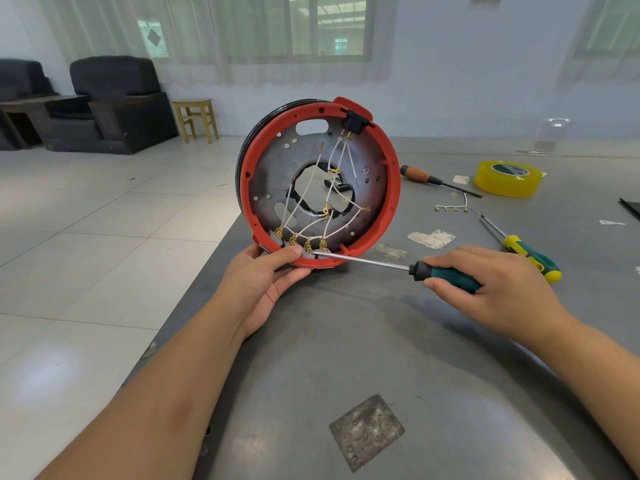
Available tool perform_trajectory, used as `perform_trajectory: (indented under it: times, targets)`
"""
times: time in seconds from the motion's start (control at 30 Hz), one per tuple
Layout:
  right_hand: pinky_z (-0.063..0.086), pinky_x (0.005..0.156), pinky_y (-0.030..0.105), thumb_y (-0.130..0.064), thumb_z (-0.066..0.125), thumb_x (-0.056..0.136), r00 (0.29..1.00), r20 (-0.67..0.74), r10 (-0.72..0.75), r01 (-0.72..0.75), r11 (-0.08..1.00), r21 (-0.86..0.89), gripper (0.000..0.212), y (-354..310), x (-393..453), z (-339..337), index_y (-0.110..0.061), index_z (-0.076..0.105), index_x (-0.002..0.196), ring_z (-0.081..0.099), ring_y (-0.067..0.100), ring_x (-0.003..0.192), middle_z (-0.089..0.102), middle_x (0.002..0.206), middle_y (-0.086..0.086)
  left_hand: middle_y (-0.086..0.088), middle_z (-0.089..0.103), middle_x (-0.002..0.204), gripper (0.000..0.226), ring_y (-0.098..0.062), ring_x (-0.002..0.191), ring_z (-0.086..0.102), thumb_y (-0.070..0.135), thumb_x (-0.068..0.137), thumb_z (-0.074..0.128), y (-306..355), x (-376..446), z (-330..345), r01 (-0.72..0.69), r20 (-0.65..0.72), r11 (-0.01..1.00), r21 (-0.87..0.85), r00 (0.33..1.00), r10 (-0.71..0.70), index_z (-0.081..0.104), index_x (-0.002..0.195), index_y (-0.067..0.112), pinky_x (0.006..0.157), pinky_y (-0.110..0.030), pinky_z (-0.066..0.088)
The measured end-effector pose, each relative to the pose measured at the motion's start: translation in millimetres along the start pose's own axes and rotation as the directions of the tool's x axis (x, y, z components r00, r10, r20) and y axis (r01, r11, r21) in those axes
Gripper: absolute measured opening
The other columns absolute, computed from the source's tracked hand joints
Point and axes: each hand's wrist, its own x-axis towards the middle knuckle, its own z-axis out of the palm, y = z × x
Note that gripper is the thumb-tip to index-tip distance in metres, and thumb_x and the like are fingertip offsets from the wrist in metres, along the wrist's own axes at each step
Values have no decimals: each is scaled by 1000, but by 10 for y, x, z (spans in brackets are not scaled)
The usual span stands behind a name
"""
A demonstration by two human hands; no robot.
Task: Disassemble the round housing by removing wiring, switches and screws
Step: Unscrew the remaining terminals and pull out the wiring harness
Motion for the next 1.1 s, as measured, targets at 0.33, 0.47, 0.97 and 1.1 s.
perform_trajectory:
  times: [0.33, 0.47, 0.97, 1.1]
  targets:
    - [57, 56, 37, -49, 61, 93, 995, -55, -80, 76, 994, -73, 36, 56, -3, 13, -28, 73, 119, 69, 16, 78, 73, 99, -13, -22, 78, 102, 28, -38, 100, 77, -6, 91, 72, 10, 0, 2, 19, -7, 1000, 8, 1000, -19, 62, 116, -3, 79, -39, 66]
    - [58, 67, 27, -54, 64, 93, 1000, -17, 14, -12, 991, 135, 22, 34, 0, 17, -45, 73, 110, 68, 6, 83, 71, 94, -24, -24, 78, 104, 30, -39, 101, 77, -8, 91, 71, 2, -3, -1, 19, -6, 1000, 8, 1000, -19, 61, 119, -5, 79, -40, 66]
    - [58, 75, 32, -60, 63, 80, 985, 101, 143, -163, 962, 220, 29, 53, 19, 37, -45, 71, 104, 64, 1, 92, 68, 92, -28, -23, 79, 99, 27, -38, 99, 78, -9, 90, 71, 2, -9, 14, 19, -16, 1000, 12, 1000, -19, 61, 115, -4, 76, -38, 66]
    - [58, 70, 41, -55, 63, 85, 994, 55, 98, -104, 987, 120, 33, 53, -1, 46, -36, 73, 110, 65, 10, 84, 70, 94, -18, -23, 78, 101, 30, -38, 99, 78, -8, 89, 73, 3, -2, 11, 23, -21, 1000, 9, 1000, -23, 61, 117, -5, 77, -39, 66]
